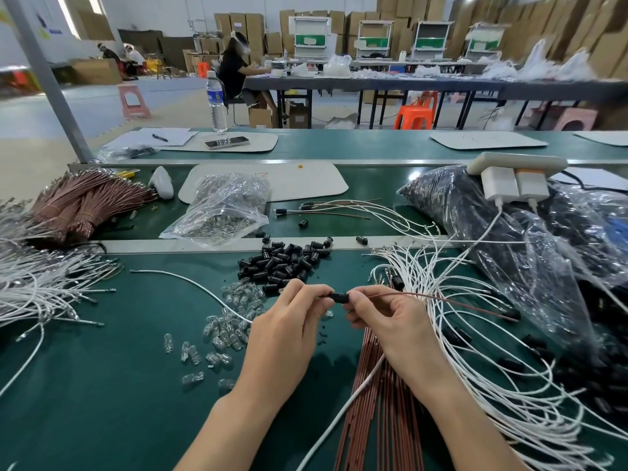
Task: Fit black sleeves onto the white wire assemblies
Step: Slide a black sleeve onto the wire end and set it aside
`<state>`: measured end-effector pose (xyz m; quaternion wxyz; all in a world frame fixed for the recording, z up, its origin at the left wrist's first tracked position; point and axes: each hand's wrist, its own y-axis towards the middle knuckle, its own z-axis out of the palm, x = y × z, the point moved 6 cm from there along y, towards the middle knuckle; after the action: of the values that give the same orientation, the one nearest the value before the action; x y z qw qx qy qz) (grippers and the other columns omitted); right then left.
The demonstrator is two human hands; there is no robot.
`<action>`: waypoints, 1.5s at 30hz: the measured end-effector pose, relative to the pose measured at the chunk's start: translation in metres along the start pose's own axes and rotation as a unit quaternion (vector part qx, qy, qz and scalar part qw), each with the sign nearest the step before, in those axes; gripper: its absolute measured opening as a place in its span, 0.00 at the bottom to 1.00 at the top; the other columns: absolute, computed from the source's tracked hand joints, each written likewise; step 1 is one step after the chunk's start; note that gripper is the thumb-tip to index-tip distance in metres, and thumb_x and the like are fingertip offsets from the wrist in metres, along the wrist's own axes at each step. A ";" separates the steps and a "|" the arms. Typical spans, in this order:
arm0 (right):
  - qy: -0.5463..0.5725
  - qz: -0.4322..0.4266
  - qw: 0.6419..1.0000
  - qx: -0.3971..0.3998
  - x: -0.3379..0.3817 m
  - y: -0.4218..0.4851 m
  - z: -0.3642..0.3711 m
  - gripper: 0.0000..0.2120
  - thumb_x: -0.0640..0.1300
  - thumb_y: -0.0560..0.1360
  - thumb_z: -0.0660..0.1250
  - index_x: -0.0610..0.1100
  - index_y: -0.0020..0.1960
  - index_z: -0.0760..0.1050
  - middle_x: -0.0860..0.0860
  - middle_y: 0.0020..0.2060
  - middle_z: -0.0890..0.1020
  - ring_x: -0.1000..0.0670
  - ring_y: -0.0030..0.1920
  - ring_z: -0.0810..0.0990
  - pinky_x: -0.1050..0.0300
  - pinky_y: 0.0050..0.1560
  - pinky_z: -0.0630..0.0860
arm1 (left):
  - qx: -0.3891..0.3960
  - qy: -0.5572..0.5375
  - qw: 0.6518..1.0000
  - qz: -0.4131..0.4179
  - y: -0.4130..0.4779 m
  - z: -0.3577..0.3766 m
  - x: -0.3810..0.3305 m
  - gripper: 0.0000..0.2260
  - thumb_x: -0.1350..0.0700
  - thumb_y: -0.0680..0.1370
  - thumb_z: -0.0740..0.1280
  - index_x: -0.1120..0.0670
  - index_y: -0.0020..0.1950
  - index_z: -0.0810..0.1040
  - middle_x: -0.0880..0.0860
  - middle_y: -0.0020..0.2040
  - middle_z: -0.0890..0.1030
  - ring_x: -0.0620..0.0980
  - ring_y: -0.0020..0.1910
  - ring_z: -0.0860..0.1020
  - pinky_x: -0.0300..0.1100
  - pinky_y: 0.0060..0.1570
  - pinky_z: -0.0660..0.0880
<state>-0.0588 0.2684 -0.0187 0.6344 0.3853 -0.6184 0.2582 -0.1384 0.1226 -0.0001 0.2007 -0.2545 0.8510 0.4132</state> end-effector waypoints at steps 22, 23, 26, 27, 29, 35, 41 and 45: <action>0.051 0.042 0.997 0.028 0.002 0.000 0.005 0.08 0.39 0.81 0.66 0.41 0.46 0.82 0.50 0.34 0.84 0.55 0.36 0.81 0.65 0.40 0.78 | 0.010 -0.069 0.998 -0.005 0.000 0.004 0.000 0.07 0.50 0.83 0.62 0.48 0.57 0.78 0.41 0.46 0.75 0.44 0.42 0.78 0.44 0.38 0.75; 0.066 0.047 0.996 0.028 0.001 0.000 0.005 0.09 0.39 0.81 0.65 0.42 0.45 0.82 0.50 0.34 0.84 0.55 0.36 0.81 0.64 0.40 0.78 | 0.009 -0.075 0.997 -0.007 0.000 0.004 0.000 0.07 0.50 0.82 0.62 0.48 0.57 0.78 0.41 0.47 0.75 0.44 0.42 0.78 0.42 0.39 0.75; 0.123 0.059 0.990 0.033 0.000 0.000 0.008 0.12 0.40 0.82 0.65 0.45 0.42 0.84 0.48 0.35 0.82 0.52 0.37 0.79 0.61 0.40 0.77 | 0.009 -0.090 0.996 -0.013 0.000 0.004 -0.001 0.05 0.50 0.82 0.63 0.46 0.56 0.77 0.40 0.48 0.76 0.42 0.43 0.78 0.38 0.40 0.73; 0.141 0.062 0.987 0.037 0.000 0.000 0.010 0.12 0.42 0.80 0.66 0.46 0.42 0.85 0.48 0.35 0.82 0.52 0.37 0.79 0.61 0.41 0.77 | 0.009 -0.096 0.995 -0.015 0.000 0.004 -0.001 0.05 0.50 0.82 0.63 0.46 0.56 0.77 0.40 0.48 0.76 0.42 0.43 0.78 0.38 0.40 0.73; 0.177 0.071 0.981 0.046 0.002 0.000 0.015 0.11 0.46 0.77 0.66 0.48 0.41 0.85 0.48 0.36 0.82 0.52 0.37 0.79 0.61 0.40 0.77 | 0.008 -0.104 0.994 -0.019 -0.001 0.004 0.000 0.07 0.49 0.82 0.63 0.46 0.57 0.78 0.41 0.49 0.77 0.43 0.43 0.78 0.41 0.41 0.75; 0.259 0.091 0.960 0.060 0.003 -0.004 0.021 0.15 0.42 0.82 0.62 0.42 0.41 0.82 0.42 0.38 0.82 0.49 0.37 0.80 0.59 0.39 0.79 | 0.003 -0.104 0.994 -0.017 -0.001 0.004 -0.004 0.08 0.49 0.82 0.62 0.48 0.58 0.78 0.41 0.49 0.77 0.42 0.42 0.77 0.42 0.41 0.75; 0.273 0.087 0.955 0.072 0.004 -0.004 0.022 0.15 0.56 0.76 0.69 0.44 0.51 0.82 0.42 0.43 0.84 0.48 0.40 0.82 0.59 0.41 0.80 | -0.021 -0.103 0.994 -0.023 0.000 0.001 -0.003 0.06 0.51 0.83 0.64 0.49 0.57 0.79 0.41 0.48 0.77 0.42 0.44 0.78 0.38 0.41 0.74; 0.201 0.069 0.975 0.068 0.002 -0.004 0.022 0.15 0.56 0.68 0.76 0.52 0.52 0.85 0.46 0.48 0.86 0.49 0.44 0.85 0.60 0.44 0.80 | -0.012 -0.101 0.994 -0.027 -0.001 0.002 -0.003 0.08 0.53 0.83 0.64 0.50 0.60 0.80 0.42 0.49 0.77 0.43 0.44 0.78 0.39 0.41 0.75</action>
<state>-0.0684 0.2475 -0.0192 0.6984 0.3245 -0.4844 0.4151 -0.1353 0.1250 0.0001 0.2935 -0.2368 0.8141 0.4416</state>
